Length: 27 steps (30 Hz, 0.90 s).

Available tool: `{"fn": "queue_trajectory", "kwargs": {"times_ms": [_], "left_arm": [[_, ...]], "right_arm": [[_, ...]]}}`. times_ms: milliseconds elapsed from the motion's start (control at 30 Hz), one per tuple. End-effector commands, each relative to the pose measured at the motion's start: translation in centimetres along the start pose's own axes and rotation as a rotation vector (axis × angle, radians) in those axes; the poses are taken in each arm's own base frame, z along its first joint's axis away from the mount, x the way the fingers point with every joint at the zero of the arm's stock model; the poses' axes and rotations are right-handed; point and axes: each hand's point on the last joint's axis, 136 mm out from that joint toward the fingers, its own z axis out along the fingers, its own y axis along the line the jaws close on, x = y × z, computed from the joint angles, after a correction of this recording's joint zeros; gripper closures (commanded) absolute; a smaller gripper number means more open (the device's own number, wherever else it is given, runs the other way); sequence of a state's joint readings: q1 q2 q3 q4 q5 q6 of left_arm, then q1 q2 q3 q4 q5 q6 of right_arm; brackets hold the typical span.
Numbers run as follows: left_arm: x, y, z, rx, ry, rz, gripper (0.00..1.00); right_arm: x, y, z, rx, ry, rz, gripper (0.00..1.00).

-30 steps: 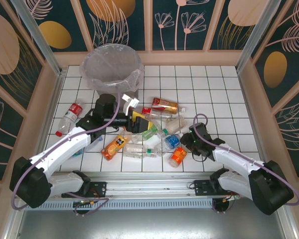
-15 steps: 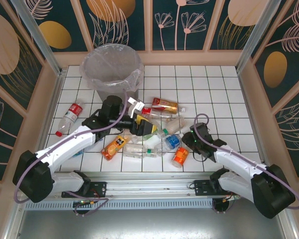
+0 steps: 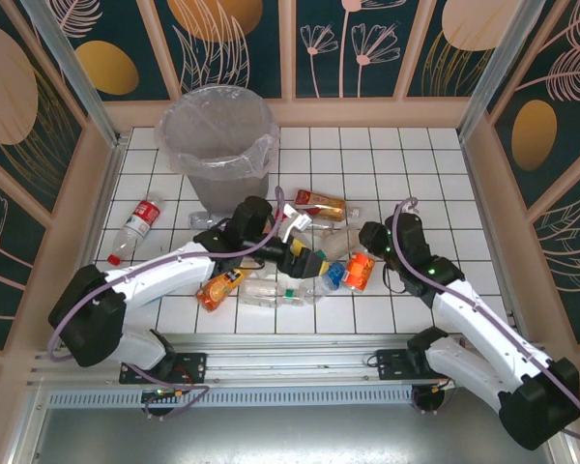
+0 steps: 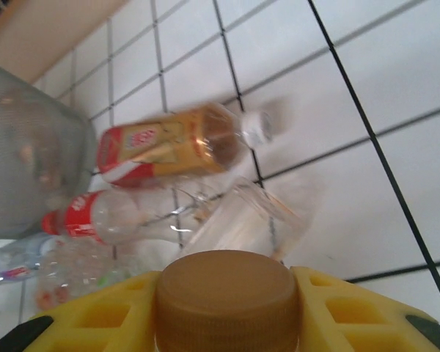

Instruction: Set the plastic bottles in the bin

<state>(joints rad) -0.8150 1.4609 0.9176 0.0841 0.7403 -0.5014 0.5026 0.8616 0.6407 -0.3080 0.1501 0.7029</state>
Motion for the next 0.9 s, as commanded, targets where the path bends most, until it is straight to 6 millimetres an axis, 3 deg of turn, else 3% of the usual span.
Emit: {"fn": "queue_trajectory", "kwargs": {"times_ms": [0,33,200,367,867], "left_arm": [[-2.0,-1.7,1.4,0.034,-0.051,0.044,0.03],[-3.0,-2.2,1.8,0.036,-0.066,0.060,0.03],[-3.9,-2.6,4.3,0.040,-0.085,0.029,0.05],[-4.6,-2.9,5.7,0.045,-0.107,-0.003,0.08],[-4.4,-2.3,7.6,0.012,-0.091,-0.028,0.13]], "right_arm": [[-1.9,2.7,-1.6,-0.097,-0.030,-0.050,0.59],[-2.2,3.1,-1.8,-0.115,-0.035,-0.049,0.59],[-3.4,5.0,-2.9,-0.183,-0.063,-0.051,0.60],[-3.9,5.4,-3.3,-0.201,-0.075,-0.050,0.60],[-4.6,6.1,-4.5,-0.244,-0.103,-0.042,0.60]]}}
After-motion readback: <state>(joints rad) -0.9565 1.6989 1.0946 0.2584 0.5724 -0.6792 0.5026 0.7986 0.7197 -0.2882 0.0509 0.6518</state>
